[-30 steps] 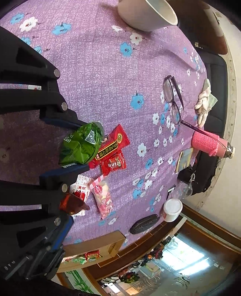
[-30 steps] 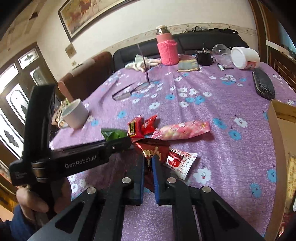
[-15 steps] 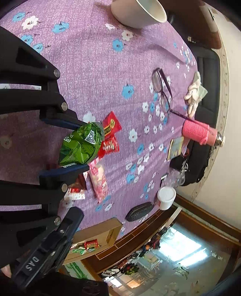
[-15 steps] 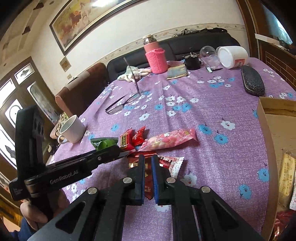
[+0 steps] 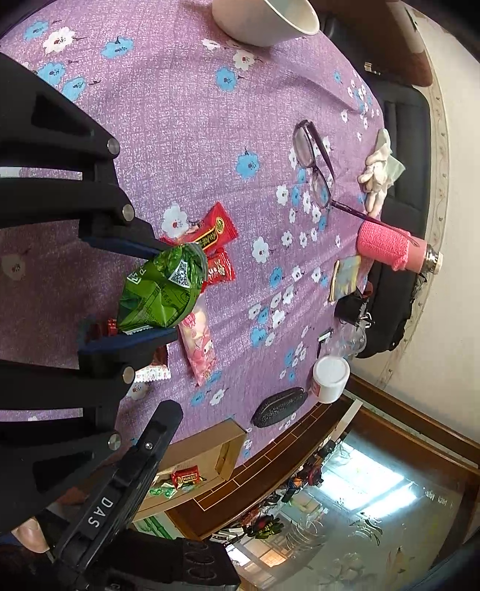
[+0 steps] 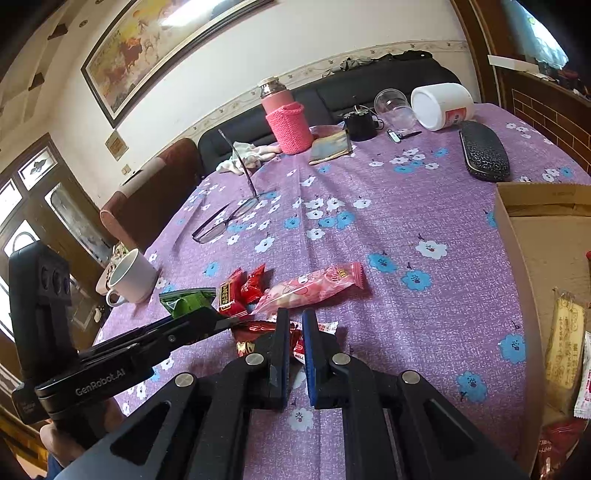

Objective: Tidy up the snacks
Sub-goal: 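Grasp the red-gold snack packet with the right tool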

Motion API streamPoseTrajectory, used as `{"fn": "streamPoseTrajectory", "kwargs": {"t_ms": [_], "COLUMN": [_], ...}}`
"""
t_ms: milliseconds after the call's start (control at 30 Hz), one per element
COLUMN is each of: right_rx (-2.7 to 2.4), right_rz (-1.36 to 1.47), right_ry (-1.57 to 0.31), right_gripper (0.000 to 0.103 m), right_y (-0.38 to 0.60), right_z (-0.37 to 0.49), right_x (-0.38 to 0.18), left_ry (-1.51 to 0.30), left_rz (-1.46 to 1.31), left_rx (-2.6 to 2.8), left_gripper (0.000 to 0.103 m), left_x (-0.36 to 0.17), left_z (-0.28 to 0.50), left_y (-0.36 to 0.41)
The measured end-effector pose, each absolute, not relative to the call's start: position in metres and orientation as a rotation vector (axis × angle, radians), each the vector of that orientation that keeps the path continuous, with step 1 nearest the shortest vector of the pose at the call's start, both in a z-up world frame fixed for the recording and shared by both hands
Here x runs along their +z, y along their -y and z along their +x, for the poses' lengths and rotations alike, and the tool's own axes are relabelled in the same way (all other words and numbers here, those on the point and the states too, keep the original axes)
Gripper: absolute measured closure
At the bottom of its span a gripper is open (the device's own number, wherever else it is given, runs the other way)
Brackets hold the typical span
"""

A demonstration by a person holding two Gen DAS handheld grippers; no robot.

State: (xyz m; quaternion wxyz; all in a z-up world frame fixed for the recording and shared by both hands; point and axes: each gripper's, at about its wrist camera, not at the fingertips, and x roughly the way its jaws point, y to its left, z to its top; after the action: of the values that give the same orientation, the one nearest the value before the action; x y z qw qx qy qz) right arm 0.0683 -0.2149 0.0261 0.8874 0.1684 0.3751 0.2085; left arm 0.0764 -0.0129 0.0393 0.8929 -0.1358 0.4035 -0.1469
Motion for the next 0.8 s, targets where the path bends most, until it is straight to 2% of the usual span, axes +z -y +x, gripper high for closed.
{"fn": "streamPoseTrajectory", "kwargs": {"t_ms": [800], "right_rx": [0.441], "right_rz": [0.372], "right_ry": [-0.767], "right_gripper": [0.095], "right_y": [0.218], "right_z": [0.067], "right_x": [0.029], "left_ry": [-0.827], "left_rz": [-0.26], "left_rx": [-0.371], "left_gripper": [0.068], "left_x": [0.043], "left_z": [0.07], "left_y": [0.028]}}
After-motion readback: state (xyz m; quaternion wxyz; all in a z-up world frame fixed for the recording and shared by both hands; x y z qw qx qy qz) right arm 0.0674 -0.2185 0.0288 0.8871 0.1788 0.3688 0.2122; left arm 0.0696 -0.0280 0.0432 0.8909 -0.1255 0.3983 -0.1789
